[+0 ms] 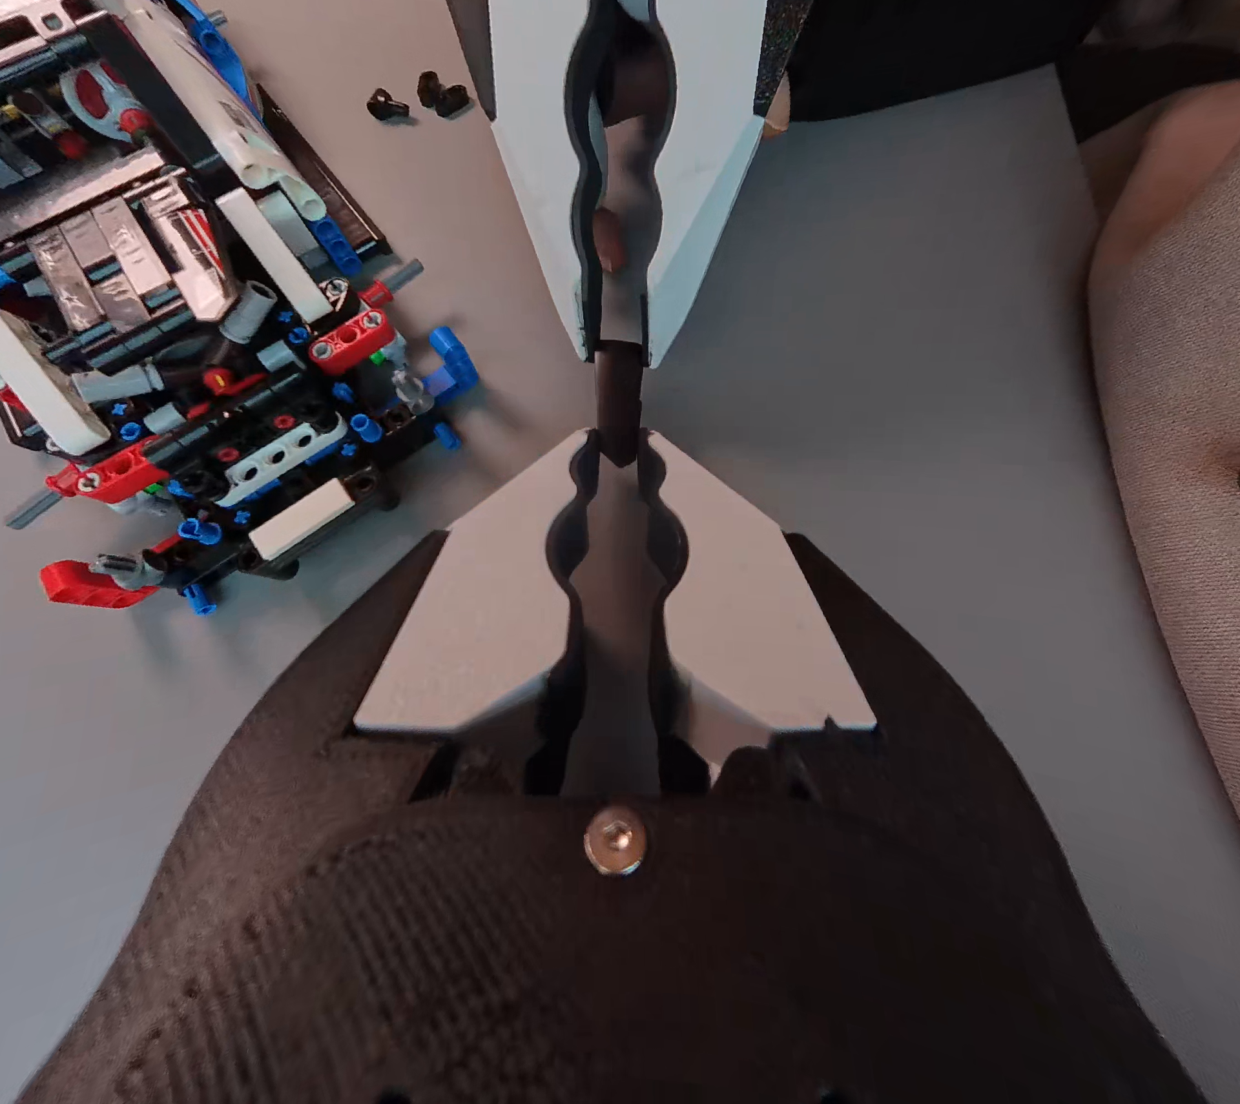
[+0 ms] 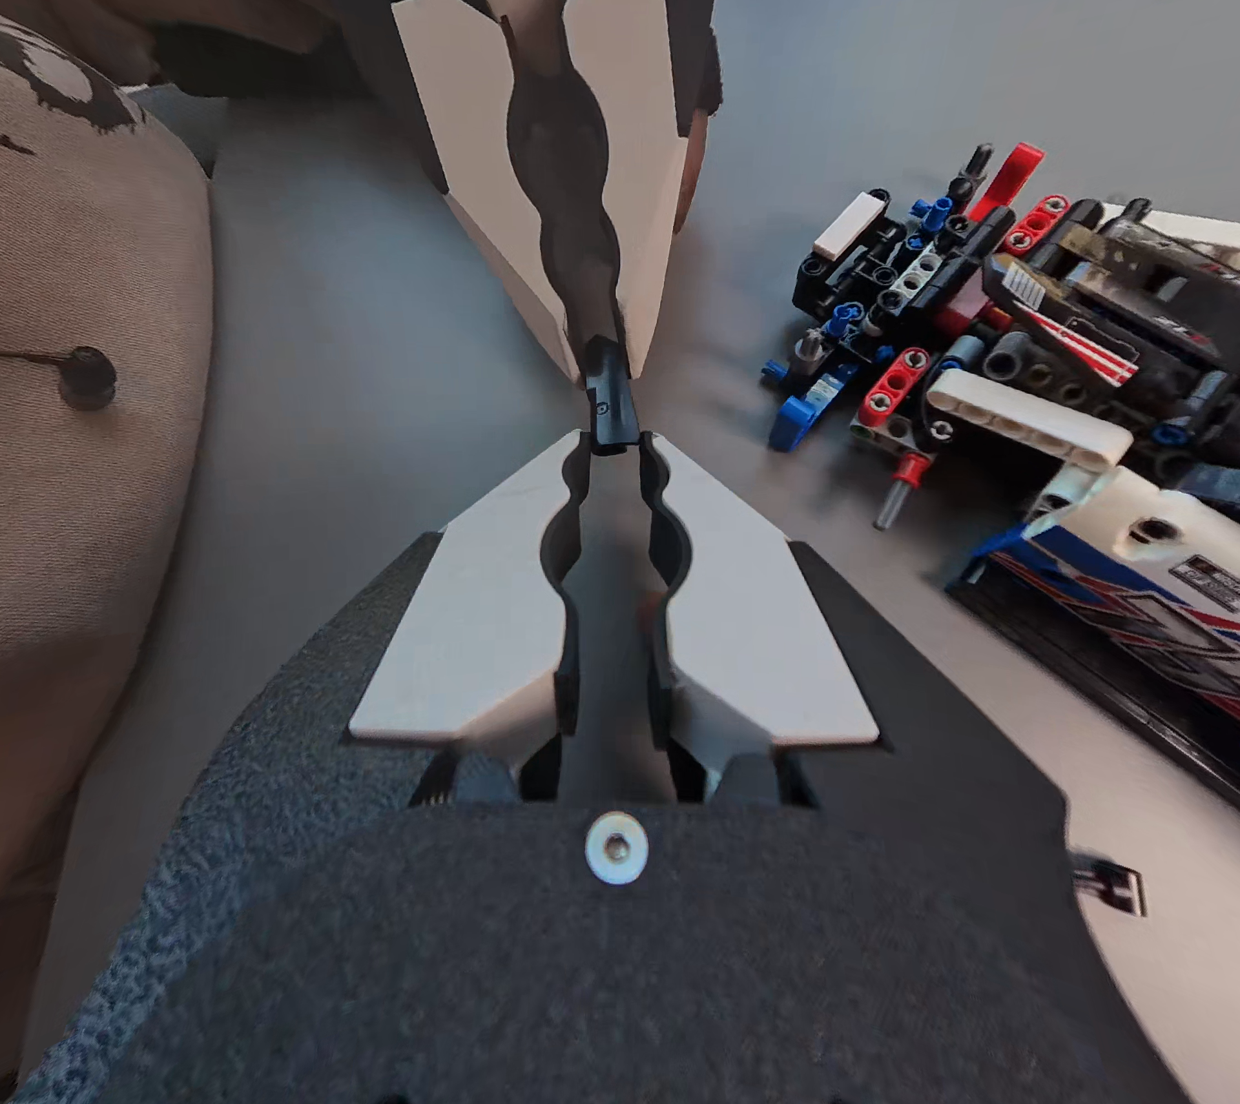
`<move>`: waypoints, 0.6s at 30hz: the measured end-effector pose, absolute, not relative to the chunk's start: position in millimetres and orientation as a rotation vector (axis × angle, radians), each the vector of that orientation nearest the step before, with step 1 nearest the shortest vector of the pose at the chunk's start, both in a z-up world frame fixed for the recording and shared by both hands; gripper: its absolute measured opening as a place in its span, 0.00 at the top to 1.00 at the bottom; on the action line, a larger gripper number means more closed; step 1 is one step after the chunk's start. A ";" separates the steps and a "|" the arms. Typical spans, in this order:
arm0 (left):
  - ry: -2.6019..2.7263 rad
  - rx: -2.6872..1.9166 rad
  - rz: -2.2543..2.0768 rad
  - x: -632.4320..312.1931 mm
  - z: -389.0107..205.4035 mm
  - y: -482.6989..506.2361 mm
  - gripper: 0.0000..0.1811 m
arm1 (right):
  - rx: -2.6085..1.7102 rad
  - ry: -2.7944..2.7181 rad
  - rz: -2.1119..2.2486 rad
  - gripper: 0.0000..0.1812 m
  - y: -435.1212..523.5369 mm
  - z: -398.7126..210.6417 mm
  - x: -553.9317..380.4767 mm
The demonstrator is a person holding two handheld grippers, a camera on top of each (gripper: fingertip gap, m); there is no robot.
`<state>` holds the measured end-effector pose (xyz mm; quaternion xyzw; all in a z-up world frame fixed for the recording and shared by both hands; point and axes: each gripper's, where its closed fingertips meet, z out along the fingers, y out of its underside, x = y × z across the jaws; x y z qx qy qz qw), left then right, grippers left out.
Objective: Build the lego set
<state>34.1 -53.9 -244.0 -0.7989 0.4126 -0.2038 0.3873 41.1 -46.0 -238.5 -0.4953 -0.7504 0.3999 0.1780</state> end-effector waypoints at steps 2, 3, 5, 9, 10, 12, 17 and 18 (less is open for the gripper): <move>1.074 -2.046 -0.486 33.0 -246.9 -54.9 0.95 | -1.410 -2.141 1.099 0.93 -45.9 -240.5 42.5; 1.087 -2.051 -0.467 32.0 -248.8 -55.1 0.95 | -1.413 -2.152 1.077 0.93 -45.3 -241.5 43.3; 1.109 -2.060 -0.463 31.9 -251.9 -57.0 0.94 | -1.419 -2.177 1.046 0.93 -45.4 -243.3 45.3; 1.131 -2.053 -0.466 35.4 -252.5 -59.1 0.92 | -1.428 -2.226 0.945 0.93 -45.5 -247.9 47.6; 1.135 -2.050 -0.456 35.9 -252.9 -58.8 0.92 | -1.442 -2.234 0.923 0.93 -45.3 -249.0 48.0; 1.138 -2.050 -0.435 36.4 -253.2 -57.7 0.91 | -1.471 -2.244 0.894 0.93 -45.2 -250.3 48.6; 1.136 -2.056 -0.418 37.0 -253.6 -57.1 0.94 | -1.435 -2.253 0.886 0.90 -46.7 -249.2 49.5; 1.135 -2.056 -0.415 36.9 -253.5 -56.7 0.95 | -1.426 -2.256 0.891 0.88 -47.0 -248.4 50.2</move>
